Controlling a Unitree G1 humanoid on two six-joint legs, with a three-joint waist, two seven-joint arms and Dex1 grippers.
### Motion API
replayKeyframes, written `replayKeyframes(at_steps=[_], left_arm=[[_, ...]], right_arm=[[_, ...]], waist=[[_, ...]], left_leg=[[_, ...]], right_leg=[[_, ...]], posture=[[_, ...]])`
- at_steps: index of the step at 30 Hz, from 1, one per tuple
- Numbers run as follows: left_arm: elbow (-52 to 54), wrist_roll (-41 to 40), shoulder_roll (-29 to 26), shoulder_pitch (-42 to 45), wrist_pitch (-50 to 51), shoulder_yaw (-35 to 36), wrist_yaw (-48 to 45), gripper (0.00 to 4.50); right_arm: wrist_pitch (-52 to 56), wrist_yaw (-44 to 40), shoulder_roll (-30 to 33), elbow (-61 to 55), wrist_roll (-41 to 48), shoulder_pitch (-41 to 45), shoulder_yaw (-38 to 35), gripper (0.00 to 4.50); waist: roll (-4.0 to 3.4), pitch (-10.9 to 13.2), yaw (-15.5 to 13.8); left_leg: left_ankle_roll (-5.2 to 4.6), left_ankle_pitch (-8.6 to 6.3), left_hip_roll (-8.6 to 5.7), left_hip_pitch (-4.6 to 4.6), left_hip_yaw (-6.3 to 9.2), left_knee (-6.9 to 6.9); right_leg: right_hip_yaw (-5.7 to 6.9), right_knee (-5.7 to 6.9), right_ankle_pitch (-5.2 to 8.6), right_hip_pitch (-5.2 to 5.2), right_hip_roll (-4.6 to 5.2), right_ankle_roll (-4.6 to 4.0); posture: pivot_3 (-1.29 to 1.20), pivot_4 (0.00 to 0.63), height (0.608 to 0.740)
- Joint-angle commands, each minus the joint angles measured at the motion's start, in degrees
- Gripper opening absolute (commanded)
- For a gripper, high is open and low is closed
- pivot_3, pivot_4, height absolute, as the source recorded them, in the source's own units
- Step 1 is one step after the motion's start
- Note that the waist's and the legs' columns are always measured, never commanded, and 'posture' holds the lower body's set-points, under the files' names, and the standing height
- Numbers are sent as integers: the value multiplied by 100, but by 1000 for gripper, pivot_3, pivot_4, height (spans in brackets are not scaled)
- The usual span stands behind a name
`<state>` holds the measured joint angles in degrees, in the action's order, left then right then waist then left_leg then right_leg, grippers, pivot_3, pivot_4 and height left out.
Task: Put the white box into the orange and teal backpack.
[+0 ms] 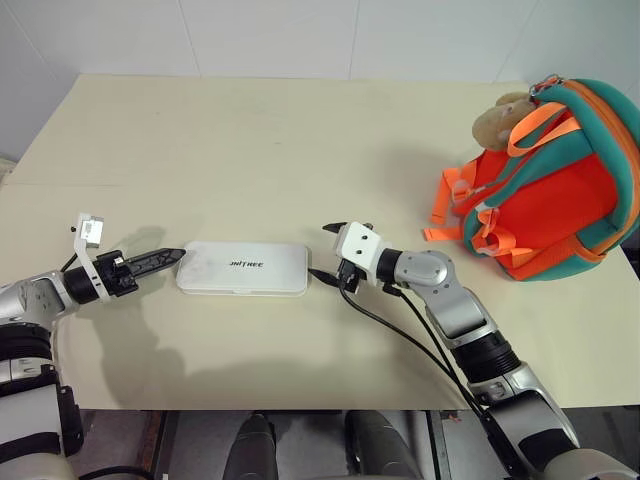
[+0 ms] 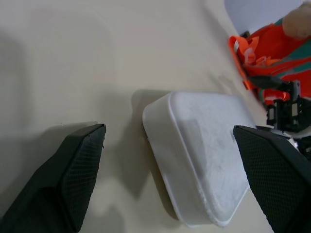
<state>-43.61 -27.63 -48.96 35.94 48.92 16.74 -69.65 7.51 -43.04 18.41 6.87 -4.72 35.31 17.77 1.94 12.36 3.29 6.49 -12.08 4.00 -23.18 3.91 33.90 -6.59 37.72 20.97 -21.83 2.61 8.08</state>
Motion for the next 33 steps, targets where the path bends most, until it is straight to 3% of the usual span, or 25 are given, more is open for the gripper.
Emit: replayKeyframes(at_steps=[1, 11, 26, 33], left_arm=[[2, -9, -130, 44, 245, -179, -274, 4500], [-83, 227, -290, 309, 619, -871, -817, 4500], [-275, 414, -247, 677, 235, -1313, -1590, 4500], [-305, 425, -178, 736, 305, -1326, -1602, 2421]], right_arm=[[-150, -51, 2, -252, 74, 87, -47, 4485], [-354, -202, -37, -197, 162, 103, -44, 4485], [-604, -273, 9, -204, 212, 30, -92, 4485], [-574, -260, 52, -310, 243, -32, -112, 4500]], waist=[[0, 0, 0], [0, 0, 0], [0, 0, -2], [0, 0, -1]], left_leg=[[0, 0, 0, 0, 0, 0], [1, 0, 0, 0, 0, -1], [1, 1, 0, -1, 1, -2], [1, 0, 0, -1, 1, -2]], right_leg=[[0, 0, 0, 0, 0, 0], [0, -1, 0, 0, 0, 0], [1, -3, 0, 0, 0, 0], [1, -3, 0, 0, 0, 0]], posture=[[0, 150, 740], [0, 150, 740], [0, 150, 740], [0, 150, 740]])
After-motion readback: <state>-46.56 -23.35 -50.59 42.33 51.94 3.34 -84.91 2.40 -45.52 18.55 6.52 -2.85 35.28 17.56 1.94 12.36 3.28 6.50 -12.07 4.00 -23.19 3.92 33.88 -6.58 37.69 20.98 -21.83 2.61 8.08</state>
